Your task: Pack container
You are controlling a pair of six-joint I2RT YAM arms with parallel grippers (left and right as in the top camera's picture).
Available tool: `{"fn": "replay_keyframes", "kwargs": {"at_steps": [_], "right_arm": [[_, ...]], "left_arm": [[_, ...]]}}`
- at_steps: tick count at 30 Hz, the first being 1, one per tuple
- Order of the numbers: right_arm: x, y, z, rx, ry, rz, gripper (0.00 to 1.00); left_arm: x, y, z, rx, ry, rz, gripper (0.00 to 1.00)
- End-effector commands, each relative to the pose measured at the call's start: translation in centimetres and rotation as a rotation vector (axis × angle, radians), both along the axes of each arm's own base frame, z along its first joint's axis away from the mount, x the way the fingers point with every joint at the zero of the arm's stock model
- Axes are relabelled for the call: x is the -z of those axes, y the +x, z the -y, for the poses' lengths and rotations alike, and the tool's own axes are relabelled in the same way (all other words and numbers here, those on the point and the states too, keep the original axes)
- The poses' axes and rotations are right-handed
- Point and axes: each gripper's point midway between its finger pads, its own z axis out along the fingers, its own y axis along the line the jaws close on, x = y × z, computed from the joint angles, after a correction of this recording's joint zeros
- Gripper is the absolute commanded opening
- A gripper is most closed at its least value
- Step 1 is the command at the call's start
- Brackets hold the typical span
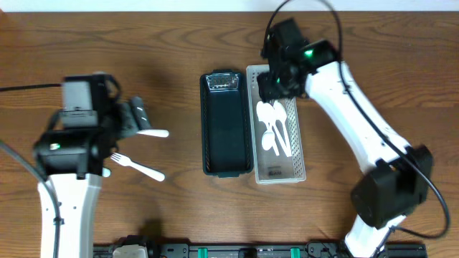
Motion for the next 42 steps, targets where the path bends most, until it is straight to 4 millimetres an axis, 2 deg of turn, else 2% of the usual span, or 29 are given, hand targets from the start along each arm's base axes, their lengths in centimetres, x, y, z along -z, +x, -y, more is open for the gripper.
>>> {"fn": "replay_keyframes", "kwargs": {"at_steps": [1, 3, 5, 8, 13, 18, 30, 37, 42], "right_arm": [[-8.4, 0.9, 1.5, 0.007, 0.065, 0.186, 0.57], [-10.3, 0.9, 3.1, 0.039, 0.062, 0.214, 0.60], [-11.1, 0.9, 4.8, 0.077, 0.056, 0.208, 0.63], [-10.5, 0.3, 7.5, 0.124, 0.028, 0.156, 0.67], [-9.4, -0.3, 10.9, 0.143, -0.021, 0.097, 0.67], [-9.3, -0.1, 12.2, 0.162, -0.033, 0.095, 0.67], [-9.3, -0.3, 12.3, 0.162, -0.035, 0.087, 0.67], [-9.3, -0.3, 12.3, 0.162, -0.035, 0.086, 0.66], [-9.2, -0.4, 12.3, 0.162, -0.036, 0.080, 0.66]], "left_arm": [[-1.0, -1.0, -4.6, -0.273, -0.035, 0.029, 0.98], [-0.3, -2.2, -7.4, -0.421, -0.065, 0.006, 0.98], [0.9, -3.6, -10.1, -0.567, -0.095, -0.034, 0.98], [2.7, -5.3, -13.3, -0.730, -0.132, -0.095, 0.98], [6.2, -6.1, -16.3, -0.851, -0.172, -0.211, 0.98], [9.7, -5.8, -17.6, -0.909, -0.209, -0.312, 0.98], [17.7, -3.8, -19.2, -0.834, -0.220, -0.495, 0.98], [21.3, -2.6, -20.0, -0.731, -0.208, -0.542, 0.98], [23.2, -1.2, -19.5, -0.661, -0.279, -0.518, 0.98]]}}
